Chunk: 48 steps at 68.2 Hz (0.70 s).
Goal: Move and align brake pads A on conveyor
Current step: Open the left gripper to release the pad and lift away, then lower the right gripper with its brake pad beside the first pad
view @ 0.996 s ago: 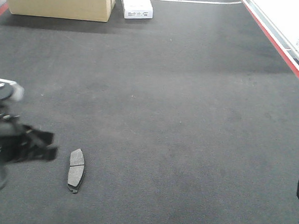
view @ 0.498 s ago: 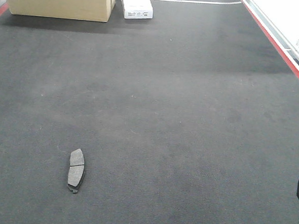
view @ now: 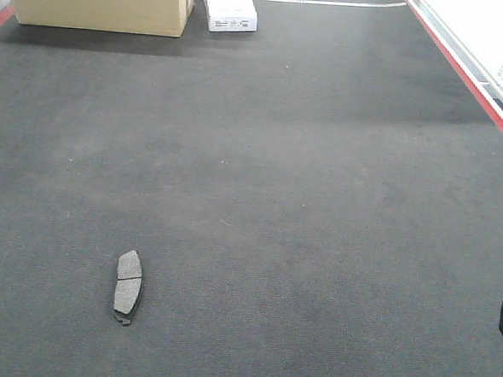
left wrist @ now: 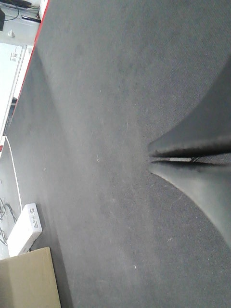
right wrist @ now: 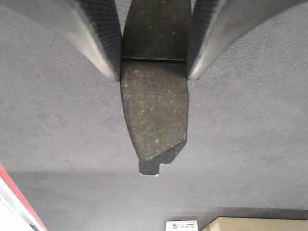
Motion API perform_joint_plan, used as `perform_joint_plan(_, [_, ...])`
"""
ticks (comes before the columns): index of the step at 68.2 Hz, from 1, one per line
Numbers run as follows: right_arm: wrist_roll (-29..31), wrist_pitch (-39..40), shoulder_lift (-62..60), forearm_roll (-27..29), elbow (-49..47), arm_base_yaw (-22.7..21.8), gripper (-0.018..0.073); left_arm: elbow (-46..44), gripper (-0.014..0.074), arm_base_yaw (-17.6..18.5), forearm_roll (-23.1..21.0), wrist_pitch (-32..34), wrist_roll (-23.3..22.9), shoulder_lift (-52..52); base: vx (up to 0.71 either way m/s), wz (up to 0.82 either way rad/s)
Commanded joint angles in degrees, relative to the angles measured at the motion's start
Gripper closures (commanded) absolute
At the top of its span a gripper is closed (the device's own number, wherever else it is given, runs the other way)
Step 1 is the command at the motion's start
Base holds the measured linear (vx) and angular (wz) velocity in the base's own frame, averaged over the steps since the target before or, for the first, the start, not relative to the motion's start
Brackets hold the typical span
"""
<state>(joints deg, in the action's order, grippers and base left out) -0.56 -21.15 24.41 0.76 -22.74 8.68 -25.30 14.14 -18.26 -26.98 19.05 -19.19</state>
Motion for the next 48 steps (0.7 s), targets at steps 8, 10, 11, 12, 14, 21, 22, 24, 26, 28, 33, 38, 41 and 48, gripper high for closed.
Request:
perform_joint_plan(8, [0.04, 5.25, 0.28, -0.15, -1.74, -0.06, 0.0565, -1.45, 0.0603, 0.25, -0.63, 3.79, -0.61, -0.51, 0.0, 0.0])
perform_joint_plan(10, [0.04, 5.25, 0.28, -0.15, -1.74, -0.06, 0.0565, -1.45, 0.0603, 0.25, -0.63, 3.79, -0.61, -0.51, 0.0, 0.0])
perform_joint_plan(11, [0.04, 5.25, 0.28, -0.15, -1.74, -0.06, 0.0565, -1.45, 0.0603, 0.25, -0.63, 3.79, -0.61, -0.51, 0.0, 0.0])
perform_joint_plan(12, [0.04, 5.25, 0.28, -0.15, -1.74, -0.06, 0.0565, -1.45, 0.0603, 0.25, -0.63, 3.79, -0.61, -0.51, 0.0, 0.0])
perform_joint_plan(14, [0.04, 5.25, 0.28, -0.15, -1.74, -0.06, 0.0565, -1.45, 0.0603, 0.25, -0.63, 3.79, -0.61, -0.51, 0.0, 0.0])
perform_joint_plan(21, [0.04, 5.25, 0.28, -0.15, -1.74, -0.06, 0.0565, -1.45, 0.0603, 0.25, -0.63, 3.79, -0.61, -0.51, 0.0, 0.0])
perform_joint_plan(22, [0.04, 5.25, 0.28, -0.15, -1.74, -0.06, 0.0565, -1.45, 0.0603, 0.25, -0.63, 3.79, -0.61, -0.51, 0.0, 0.0])
perform_joint_plan(24, [0.04, 5.31, 0.28, -0.15, -1.74, -0.06, 0.0565, -1.45, 0.0603, 0.25, -0.63, 3.79, -0.61, -0.51, 0.0, 0.0])
perform_joint_plan(26, [0.04, 5.31, 0.28, -0.15, -1.74, -0.06, 0.0565, -1.45, 0.0603, 0.25, -0.63, 3.79, -0.61, -0.51, 0.0, 0.0])
perform_joint_plan(28, [0.04, 5.31, 0.28, -0.15, -1.74, -0.06, 0.0565, -1.45, 0.0603, 0.25, -0.63, 3.79, -0.61, -0.51, 0.0, 0.0])
perform_joint_plan(33, [0.04, 6.04, 0.28, -0.08, -1.74, -0.06, 0.0565, -1.45, 0.0603, 0.25, -0.63, 3.79, -0.61, -0.51, 0.0, 0.0])
perform_joint_plan(38, [0.04, 6.93, 0.39, 0.06, -1.74, -0.06, 0.0565, -1.45, 0.0603, 0.25, -0.63, 3.79, -0.61, -0.51, 0.0, 0.0])
perform_joint_plan(41, [0.12, 6.93, 0.98, 0.01, -1.84, -0.06, 0.0565, -1.45, 0.0603, 0.25, -0.63, 3.79, -0.61, -0.51, 0.0, 0.0])
perform_joint_plan(48, [0.18, 4.35, 5.42, 0.01, -3.62, -0.06, 0.0562, -1.45, 0.0603, 0.25, -0.63, 3.79, -0.61, -0.51, 0.0, 0.0])
